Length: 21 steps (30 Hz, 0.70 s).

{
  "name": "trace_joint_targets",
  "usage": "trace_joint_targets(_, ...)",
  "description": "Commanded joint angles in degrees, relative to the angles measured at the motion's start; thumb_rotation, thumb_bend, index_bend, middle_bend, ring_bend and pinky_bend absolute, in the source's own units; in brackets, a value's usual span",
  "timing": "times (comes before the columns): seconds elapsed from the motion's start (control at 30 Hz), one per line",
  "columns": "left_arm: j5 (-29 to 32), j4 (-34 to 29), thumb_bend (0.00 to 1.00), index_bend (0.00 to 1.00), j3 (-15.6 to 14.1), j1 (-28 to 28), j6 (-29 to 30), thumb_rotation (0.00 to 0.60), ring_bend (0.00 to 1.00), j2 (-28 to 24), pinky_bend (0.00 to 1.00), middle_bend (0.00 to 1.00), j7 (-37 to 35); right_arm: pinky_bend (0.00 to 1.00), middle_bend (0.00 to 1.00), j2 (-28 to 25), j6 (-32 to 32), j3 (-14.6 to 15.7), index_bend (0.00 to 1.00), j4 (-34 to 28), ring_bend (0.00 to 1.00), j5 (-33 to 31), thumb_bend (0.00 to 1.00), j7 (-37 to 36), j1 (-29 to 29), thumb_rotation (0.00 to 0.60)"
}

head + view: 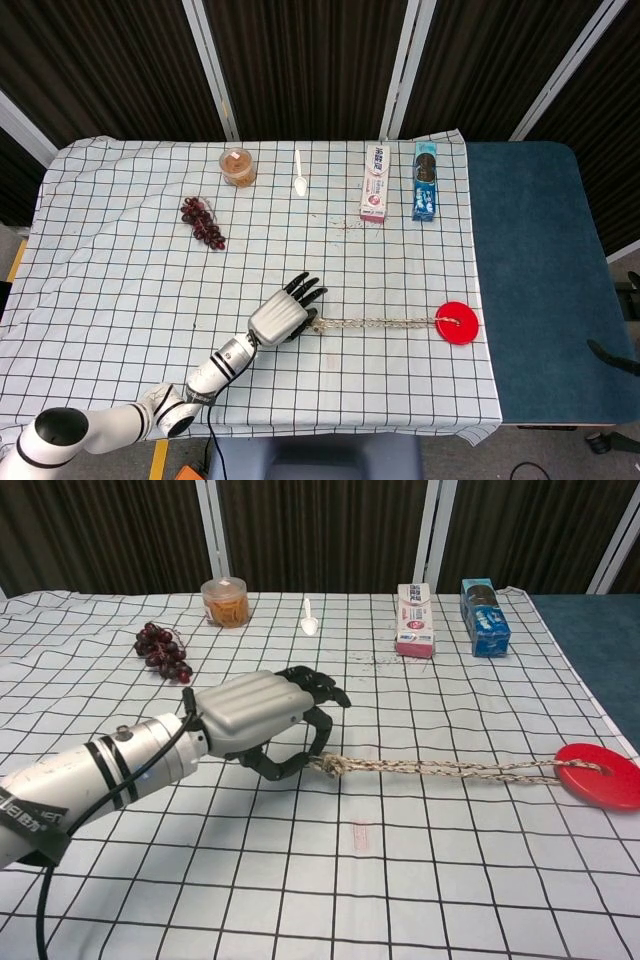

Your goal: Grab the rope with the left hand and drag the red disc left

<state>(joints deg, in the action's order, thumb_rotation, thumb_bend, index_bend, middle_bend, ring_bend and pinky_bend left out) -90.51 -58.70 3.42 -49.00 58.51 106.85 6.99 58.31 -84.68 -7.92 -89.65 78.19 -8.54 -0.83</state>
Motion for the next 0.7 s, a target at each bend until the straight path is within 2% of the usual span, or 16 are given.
trace_joint_targets(0.03,0.8,-4.4,0.71,0.88,-0.4,2.3,2.0,0.6,0.0,-4.5,0.05,0.13,1.1,0.0,0.0,-0.1,-0.1,-0.1,0.0,-0.3,0.0,0.0,0.27,0.1,-0.1,0.6)
trace_joint_targets(0.23,1.9,-10.2,0.73,0.89,-2.2,8.2,7.4,0.6,0.0,-14.1,0.07,0.16,1.7,0.0,0.0,-0.1,0.1,-0.1,0.0,-0.8,0.0,0.1,0.27,0.8,-0.3,0.6)
trace_joint_targets(0.37,3.5,-11.6,0.73,0.89,-2.7,12.1,10.5,0.6,0.0,-21.1,0.07,0.17,0.8,0.0,0.0,0.2,0.0,0.1,0.0,-1.2,0.0,0.7,0.27,1.4,-0.5,0.6)
trace_joint_targets(0.57,9.3,-8.2,0.74,0.89,-1.6,17.1,11.5,0.6,0.0,-29.1,0.09,0.18,-0.7,0.0,0.0,0.5,-0.3,0.5,0.0,-2.0,0.0,1.7,0.27,2.1,-0.6,0.6)
trace_joint_targets(0.7,13.2,-5.1,0.75,0.89,0.2,19.6,11.8,0.6,0.0,-33.1,0.1,0.19,-2.4,0.0,0.0,0.8,-0.3,0.7,0.0,-2.3,0.0,2.0,0.27,2.6,-0.8,0.6)
